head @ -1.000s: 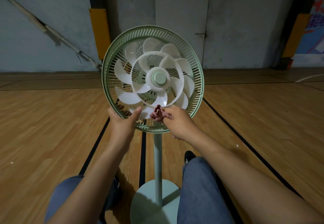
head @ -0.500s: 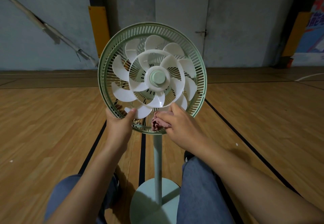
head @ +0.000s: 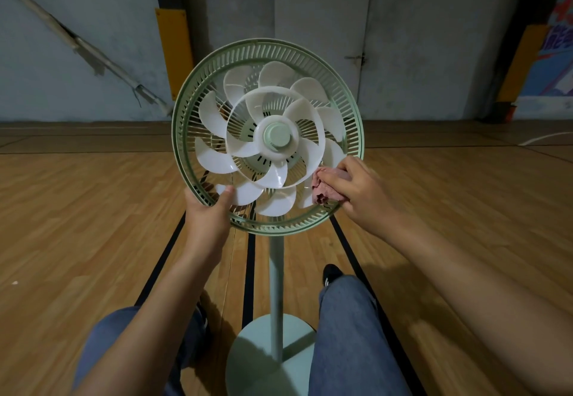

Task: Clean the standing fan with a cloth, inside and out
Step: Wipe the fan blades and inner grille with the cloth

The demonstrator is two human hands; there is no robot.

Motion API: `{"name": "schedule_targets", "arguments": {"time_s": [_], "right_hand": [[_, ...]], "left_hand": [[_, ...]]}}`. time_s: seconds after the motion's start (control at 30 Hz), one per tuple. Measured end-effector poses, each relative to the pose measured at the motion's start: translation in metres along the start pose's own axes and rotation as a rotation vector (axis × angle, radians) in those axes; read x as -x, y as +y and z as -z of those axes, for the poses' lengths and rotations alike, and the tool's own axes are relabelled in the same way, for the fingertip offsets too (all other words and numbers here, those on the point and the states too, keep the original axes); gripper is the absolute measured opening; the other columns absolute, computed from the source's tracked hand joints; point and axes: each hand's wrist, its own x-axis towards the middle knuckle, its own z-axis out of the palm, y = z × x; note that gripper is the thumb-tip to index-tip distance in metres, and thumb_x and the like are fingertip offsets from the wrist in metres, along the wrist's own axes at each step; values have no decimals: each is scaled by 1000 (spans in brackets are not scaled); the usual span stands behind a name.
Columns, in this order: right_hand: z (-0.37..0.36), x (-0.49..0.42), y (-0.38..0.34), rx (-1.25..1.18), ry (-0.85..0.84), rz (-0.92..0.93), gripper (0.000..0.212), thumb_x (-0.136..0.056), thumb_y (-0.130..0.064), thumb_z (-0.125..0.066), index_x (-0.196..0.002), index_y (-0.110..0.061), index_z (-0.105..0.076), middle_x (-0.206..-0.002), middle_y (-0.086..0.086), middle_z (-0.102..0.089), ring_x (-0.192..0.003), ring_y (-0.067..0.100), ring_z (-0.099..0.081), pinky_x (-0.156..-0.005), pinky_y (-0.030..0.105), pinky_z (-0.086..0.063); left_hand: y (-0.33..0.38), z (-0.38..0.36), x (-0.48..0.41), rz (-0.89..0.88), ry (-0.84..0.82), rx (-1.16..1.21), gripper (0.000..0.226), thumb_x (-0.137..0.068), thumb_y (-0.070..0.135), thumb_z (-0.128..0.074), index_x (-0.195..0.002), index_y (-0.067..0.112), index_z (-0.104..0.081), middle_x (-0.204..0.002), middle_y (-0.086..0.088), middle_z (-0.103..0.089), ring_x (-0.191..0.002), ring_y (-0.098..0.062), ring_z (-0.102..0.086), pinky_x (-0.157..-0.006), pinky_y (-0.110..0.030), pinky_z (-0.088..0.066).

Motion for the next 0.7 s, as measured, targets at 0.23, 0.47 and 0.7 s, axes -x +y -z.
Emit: {"name": "schedule_targets", "arguments": {"time_s": [0.23, 0.47, 0.7], "right_hand": [[-15, 10, -31, -30, -51, -3, 53, -81, -4, -78, -133, -10, -69, -101, 6, -50, -93, 23, -50, -75, 32, -35], [-21, 11, -47, -126, -240, -14, 47, -91, -12, -72, -136, -23, -68, -109, -2, -45, -103, 17, -43, -86, 38, -41], [1, -1, -34, -62, -99, -14, 49, -85, 0, -72, -132, -16, -71, -109, 7, -53, -102, 22, -48, -85, 39, -44]], "left_hand": [[2, -4, -1, -34, 27, -51, 31, -103, 31, -70, -112, 52, -49, -125, 2, -66, -117, -27, -69, -101, -64, -58], [1, -3, -1, -26, 32, -39, 36, -103, 28, -72, -124, 45, -50, -128, 4, -67, -119, -24, -69, -103, -61, -58], [-1, -3, -1, -3, 14, 19, 44, -102, 22, -74, -136, 37, -48, -131, 4, -67, -121, -24, -70, -103, -59, -59]]}}
